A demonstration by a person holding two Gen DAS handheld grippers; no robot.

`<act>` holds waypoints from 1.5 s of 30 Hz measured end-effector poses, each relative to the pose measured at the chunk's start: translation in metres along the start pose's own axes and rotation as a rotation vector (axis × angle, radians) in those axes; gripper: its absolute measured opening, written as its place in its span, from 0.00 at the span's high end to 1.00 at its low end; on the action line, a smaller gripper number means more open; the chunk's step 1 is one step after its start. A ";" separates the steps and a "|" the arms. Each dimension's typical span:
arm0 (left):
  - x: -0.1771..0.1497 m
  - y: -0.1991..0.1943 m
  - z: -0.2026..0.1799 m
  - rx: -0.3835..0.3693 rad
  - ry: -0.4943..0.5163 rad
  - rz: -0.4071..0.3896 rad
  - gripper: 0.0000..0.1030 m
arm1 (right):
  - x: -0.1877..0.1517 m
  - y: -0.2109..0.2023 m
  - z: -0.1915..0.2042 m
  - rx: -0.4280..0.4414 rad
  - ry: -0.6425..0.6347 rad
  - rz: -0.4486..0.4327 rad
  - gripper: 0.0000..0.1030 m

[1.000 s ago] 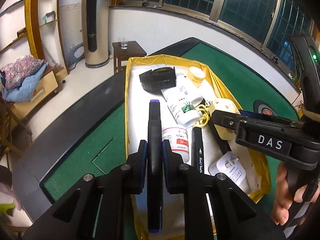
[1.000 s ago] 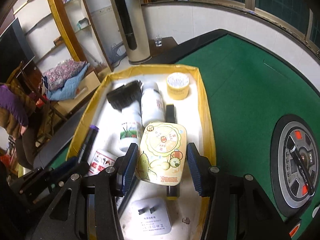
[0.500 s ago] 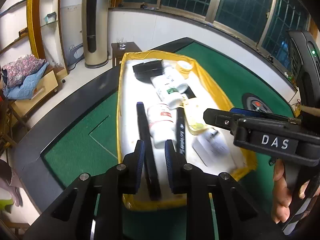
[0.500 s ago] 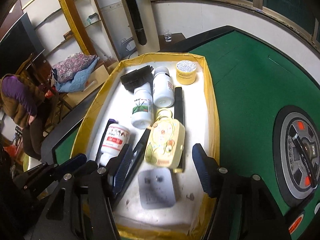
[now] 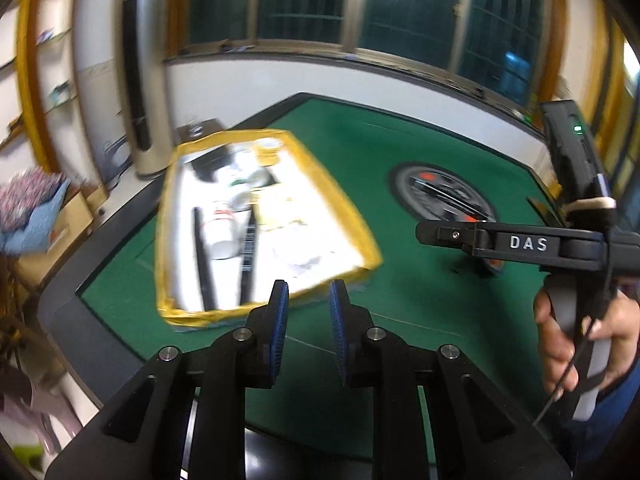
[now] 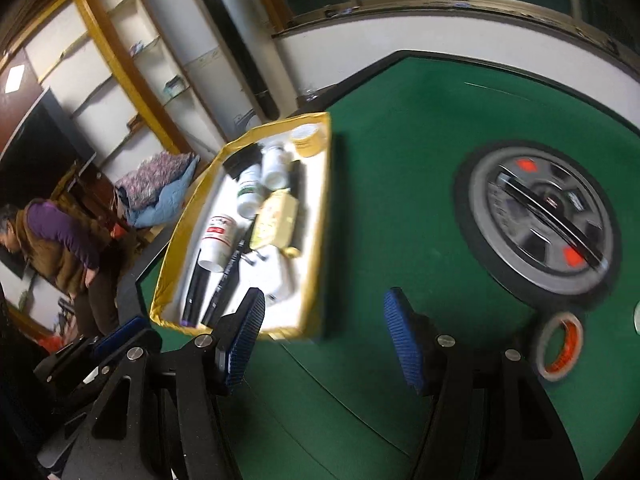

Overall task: Organize rigid objects
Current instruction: 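Move back to the table and grasp a black marker with the left gripper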

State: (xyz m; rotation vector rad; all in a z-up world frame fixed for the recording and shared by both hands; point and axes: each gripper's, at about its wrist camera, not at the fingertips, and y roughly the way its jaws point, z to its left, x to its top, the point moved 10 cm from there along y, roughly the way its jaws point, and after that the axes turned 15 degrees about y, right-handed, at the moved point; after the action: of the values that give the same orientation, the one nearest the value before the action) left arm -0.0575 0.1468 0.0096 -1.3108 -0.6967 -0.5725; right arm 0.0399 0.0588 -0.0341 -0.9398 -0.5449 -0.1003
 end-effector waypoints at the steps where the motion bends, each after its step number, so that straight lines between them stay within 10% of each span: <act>1: 0.002 -0.002 -0.009 -0.013 0.020 -0.003 0.82 | -0.001 -0.009 -0.015 -0.003 0.020 -0.008 0.44; 18: -0.004 0.018 -0.152 -0.313 0.258 0.008 0.82 | -0.002 -0.092 -0.164 -0.032 0.349 -0.162 0.44; 27: 0.045 0.056 -0.181 -0.306 0.387 0.018 0.82 | -0.005 -0.101 -0.179 -0.005 0.439 -0.177 0.44; 34: 0.088 0.131 -0.156 -0.100 0.365 0.063 0.82 | -0.001 -0.112 -0.203 -0.001 0.534 -0.210 0.44; 41: 0.057 0.117 -0.214 -0.353 0.463 0.086 0.83 | 0.004 -0.123 -0.216 0.001 0.579 -0.243 0.44; 45: 0.058 0.120 -0.220 -0.327 0.507 0.088 0.83 | 0.006 -0.125 -0.218 -0.004 0.587 -0.256 0.44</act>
State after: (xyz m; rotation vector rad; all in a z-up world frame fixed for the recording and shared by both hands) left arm 0.0989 -0.0485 -0.0519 -1.4100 -0.1282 -0.9312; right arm 0.0929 -0.1864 -0.0409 -0.7912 -0.1151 -0.5882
